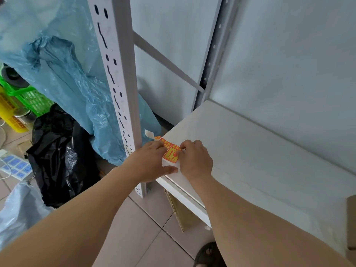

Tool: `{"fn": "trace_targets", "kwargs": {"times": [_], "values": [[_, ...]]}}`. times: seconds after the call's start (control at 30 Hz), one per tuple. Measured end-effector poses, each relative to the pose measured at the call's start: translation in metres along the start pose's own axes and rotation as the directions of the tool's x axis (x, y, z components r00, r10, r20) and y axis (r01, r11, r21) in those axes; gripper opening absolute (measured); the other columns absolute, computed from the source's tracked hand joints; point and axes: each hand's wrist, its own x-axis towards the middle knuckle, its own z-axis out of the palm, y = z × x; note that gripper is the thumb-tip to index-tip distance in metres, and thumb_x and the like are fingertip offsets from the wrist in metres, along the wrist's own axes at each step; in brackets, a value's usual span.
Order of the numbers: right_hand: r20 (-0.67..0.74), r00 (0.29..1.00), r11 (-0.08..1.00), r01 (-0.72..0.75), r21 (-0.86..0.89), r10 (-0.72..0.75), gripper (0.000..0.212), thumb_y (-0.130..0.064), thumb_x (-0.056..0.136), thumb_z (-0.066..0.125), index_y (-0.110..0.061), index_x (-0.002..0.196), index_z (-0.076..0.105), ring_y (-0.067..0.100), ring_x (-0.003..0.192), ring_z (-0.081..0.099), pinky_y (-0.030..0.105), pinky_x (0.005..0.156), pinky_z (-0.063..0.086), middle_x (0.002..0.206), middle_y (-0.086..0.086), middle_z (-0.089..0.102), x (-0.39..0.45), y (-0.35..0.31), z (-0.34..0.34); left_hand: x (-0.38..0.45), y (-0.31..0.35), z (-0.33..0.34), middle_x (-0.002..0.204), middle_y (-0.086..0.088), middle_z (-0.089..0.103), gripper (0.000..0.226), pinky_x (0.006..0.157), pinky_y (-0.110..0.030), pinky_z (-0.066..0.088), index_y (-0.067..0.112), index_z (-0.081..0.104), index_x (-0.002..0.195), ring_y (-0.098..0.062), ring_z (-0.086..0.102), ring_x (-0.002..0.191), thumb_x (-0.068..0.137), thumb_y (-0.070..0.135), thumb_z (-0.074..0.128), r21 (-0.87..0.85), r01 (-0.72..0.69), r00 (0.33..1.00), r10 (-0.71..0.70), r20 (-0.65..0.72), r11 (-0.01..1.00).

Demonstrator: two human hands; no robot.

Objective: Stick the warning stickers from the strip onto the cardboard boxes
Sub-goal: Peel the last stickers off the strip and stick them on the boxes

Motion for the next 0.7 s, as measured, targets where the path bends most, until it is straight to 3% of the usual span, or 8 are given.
{"fn": "trace_targets", "kwargs": {"times": [0.13,0.27,0.7], "values": [[-0.016,0.999,0.998,0.040,-0.050,-0.041,0.033,-0.042,0.091,0.060,-0.023,0.117,0.056,0.018,0.096,0.056,0.030,0.073,0.050,0.112,0.003,0.055,0.000,-0.003,-0.003,0.005,0.002,-0.005,0.145,0.005,0.038,0.081,0.108,-0.040,0.032,0.026,0.041,0.141,-0.017,0.032,0.133,0.077,0.076,0.049,0.022,0.002,1.000,-0.002,-0.007,1.000],[-0.017,0.995,0.993,0.093,-0.079,-0.094,0.036,-0.044,0.089,0.060,-0.022,0.117,0.055,0.017,0.093,0.056,0.029,0.073,0.050,0.110,0.003,0.057,-0.004,-0.002,-0.007,0.006,0.005,-0.008,0.148,0.004,0.036,0.084,0.109,-0.041,0.032,0.025,0.038,0.144,-0.019,0.030,0.135,0.077,0.075,0.050,0.063,0.010,1.000,-0.010,0.013,0.998],[0.031,0.997,0.988,0.065,0.139,-0.070,0.024,-0.038,0.098,0.048,-0.020,0.113,0.057,0.015,0.096,0.060,0.027,0.079,0.050,0.112,-0.001,0.064,-0.004,0.007,-0.009,0.005,0.007,-0.004,0.154,0.004,0.028,0.087,0.113,-0.043,0.025,0.027,0.028,0.148,-0.021,0.023,0.141,0.078,0.072,0.052,0.072,0.050,0.996,-0.055,0.064,0.996]]}}
